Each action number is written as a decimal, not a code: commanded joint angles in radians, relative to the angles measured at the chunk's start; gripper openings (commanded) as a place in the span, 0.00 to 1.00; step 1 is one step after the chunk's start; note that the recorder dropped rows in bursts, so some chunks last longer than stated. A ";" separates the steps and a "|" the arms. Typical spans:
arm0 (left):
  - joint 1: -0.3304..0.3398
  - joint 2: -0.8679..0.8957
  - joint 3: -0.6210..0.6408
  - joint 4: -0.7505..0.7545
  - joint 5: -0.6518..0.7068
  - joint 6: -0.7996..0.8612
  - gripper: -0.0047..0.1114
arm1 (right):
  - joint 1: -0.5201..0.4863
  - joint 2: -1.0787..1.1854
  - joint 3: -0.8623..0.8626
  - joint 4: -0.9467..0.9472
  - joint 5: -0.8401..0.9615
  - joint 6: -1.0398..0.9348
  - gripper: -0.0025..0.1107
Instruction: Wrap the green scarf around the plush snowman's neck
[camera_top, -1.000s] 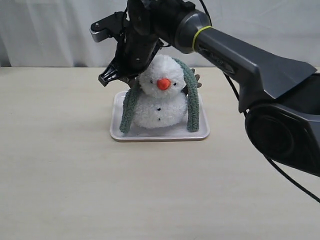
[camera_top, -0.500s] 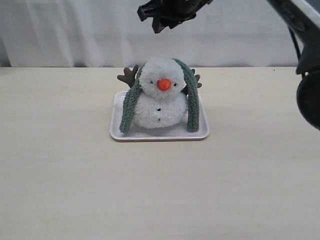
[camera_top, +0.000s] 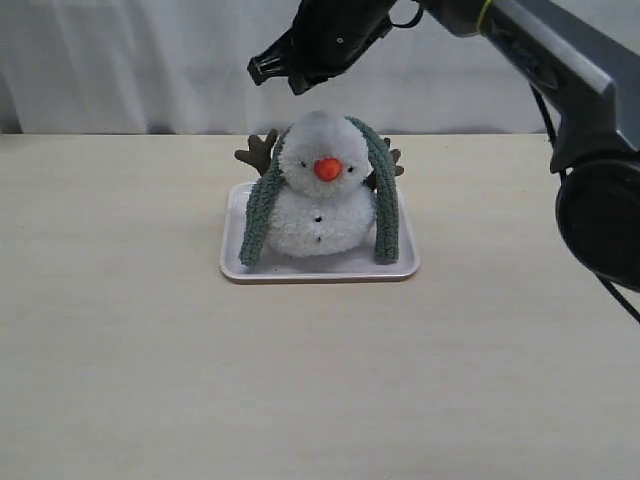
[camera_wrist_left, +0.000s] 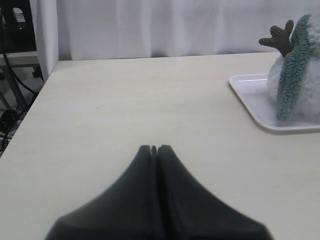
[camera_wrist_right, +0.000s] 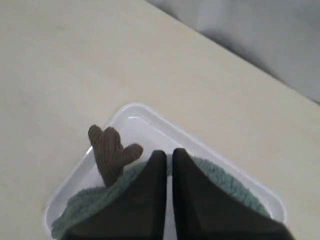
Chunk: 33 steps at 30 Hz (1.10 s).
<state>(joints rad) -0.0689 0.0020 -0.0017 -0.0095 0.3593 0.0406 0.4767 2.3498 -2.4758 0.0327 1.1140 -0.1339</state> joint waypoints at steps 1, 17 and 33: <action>-0.002 -0.002 0.002 0.001 -0.014 -0.004 0.04 | 0.026 0.036 -0.003 -0.097 -0.052 0.031 0.06; -0.002 -0.002 0.002 0.001 -0.014 -0.004 0.04 | 0.026 0.138 -0.003 -0.089 0.056 -0.011 0.06; -0.002 -0.002 0.002 0.001 -0.014 -0.004 0.04 | 0.011 0.111 -0.289 -0.027 0.107 0.036 0.25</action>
<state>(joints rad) -0.0689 0.0020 -0.0017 -0.0095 0.3593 0.0406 0.5018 2.4880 -2.7205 0.0140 1.2074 -0.1306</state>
